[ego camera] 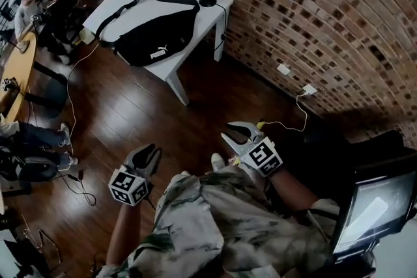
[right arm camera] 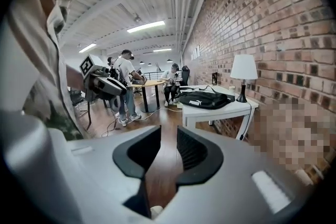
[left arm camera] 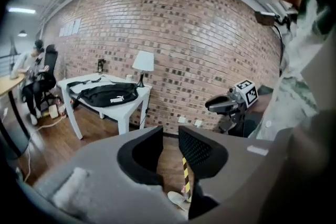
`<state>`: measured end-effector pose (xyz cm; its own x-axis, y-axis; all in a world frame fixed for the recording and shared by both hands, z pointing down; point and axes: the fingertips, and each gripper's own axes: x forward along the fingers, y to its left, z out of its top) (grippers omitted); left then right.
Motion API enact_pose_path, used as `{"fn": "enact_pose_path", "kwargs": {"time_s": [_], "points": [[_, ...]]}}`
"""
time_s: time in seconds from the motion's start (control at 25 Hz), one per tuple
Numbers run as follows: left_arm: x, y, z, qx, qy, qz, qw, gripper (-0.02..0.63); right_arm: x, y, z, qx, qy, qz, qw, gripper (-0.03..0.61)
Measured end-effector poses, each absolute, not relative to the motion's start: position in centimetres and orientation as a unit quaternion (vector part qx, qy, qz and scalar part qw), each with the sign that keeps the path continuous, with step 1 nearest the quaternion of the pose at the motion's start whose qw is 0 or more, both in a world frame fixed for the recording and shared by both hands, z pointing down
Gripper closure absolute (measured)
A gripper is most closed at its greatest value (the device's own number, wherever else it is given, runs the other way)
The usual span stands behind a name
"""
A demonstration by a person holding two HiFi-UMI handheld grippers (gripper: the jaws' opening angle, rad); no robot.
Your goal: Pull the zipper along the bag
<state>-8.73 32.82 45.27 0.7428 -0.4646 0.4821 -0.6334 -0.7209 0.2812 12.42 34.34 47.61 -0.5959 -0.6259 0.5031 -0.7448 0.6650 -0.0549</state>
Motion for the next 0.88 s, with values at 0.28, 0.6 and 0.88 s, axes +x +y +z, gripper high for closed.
{"fn": "enact_pose_path", "kwargs": {"time_s": [0.28,0.6,0.88], "points": [[-9.1,38.7,39.4,0.94,-0.247,0.14,0.192,0.515,6.7,40.4,43.9,0.396,-0.891,0.1,0.199,0.476],[-14.9,45.7,38.8,0.949,-0.209,0.112,0.209,0.517,-0.8,48.6,40.5,0.425,-0.886,0.079,0.166,0.476],[-17.4,48.9,38.7,0.951,-0.209,0.088,0.209,0.517,-4.6,52.3,39.6,0.413,-0.892,0.076,0.167,0.476]]}}
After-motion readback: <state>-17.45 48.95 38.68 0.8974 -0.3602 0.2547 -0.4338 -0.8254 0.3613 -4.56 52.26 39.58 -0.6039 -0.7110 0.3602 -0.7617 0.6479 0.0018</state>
